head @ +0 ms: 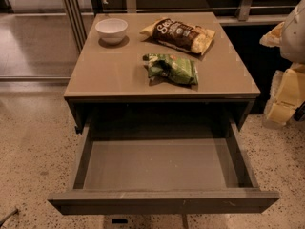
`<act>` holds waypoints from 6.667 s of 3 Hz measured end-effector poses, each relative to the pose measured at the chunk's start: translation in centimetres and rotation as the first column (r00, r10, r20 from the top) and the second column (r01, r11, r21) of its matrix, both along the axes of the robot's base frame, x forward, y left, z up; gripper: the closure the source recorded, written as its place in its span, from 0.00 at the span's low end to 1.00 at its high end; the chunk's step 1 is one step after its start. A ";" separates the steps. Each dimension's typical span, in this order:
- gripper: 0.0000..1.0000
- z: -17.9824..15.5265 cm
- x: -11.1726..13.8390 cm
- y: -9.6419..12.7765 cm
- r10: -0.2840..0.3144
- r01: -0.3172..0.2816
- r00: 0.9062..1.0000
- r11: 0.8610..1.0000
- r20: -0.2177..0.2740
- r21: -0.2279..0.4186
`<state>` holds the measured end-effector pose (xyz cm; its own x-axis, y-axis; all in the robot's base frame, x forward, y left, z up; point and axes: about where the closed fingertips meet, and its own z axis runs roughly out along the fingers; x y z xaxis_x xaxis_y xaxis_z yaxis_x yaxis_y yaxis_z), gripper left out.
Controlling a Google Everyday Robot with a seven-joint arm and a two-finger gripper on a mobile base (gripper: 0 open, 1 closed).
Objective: Place green jalapeno chip bag into top drawer
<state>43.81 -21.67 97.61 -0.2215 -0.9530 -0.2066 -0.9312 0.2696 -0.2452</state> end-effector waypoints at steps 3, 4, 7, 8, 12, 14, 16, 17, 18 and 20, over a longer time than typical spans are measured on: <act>0.00 -2.7 4.7 1.0 0.026 -0.038 0.989 0.996 0.145 0.079; 0.00 -4.1 8.3 2.1 0.035 -0.069 0.973 0.987 0.226 0.144; 0.00 -9.0 17.1 5.0 0.011 -0.132 0.959 0.902 0.284 0.410; 0.00 -10.6 18.8 6.2 0.006 -0.138 0.963 0.869 0.268 0.476; 0.41 -13.4 20.5 11.8 0.085 -0.202 0.972 0.786 0.221 0.585; 0.87 -13.4 20.5 11.9 0.087 -0.203 0.972 0.785 0.220 0.585; 1.00 -10.0 16.4 12.0 0.192 -0.277 0.960 0.745 0.203 0.606; 1.00 -7.1 10.5 11.6 0.295 -0.325 0.943 0.703 0.156 0.632; 1.00 -7.4 9.3 11.7 0.331 -0.333 0.935 0.696 0.127 0.636; 1.00 -8.9 6.6 11.9 0.413 -0.402 0.904 0.735 0.109 0.546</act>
Offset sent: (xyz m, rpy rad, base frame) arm 0.0509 0.0055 -0.0294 0.0765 -0.1519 0.0325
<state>50.37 -9.82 88.72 0.1524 -0.6808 -0.7165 -0.9860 -0.0548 -0.1577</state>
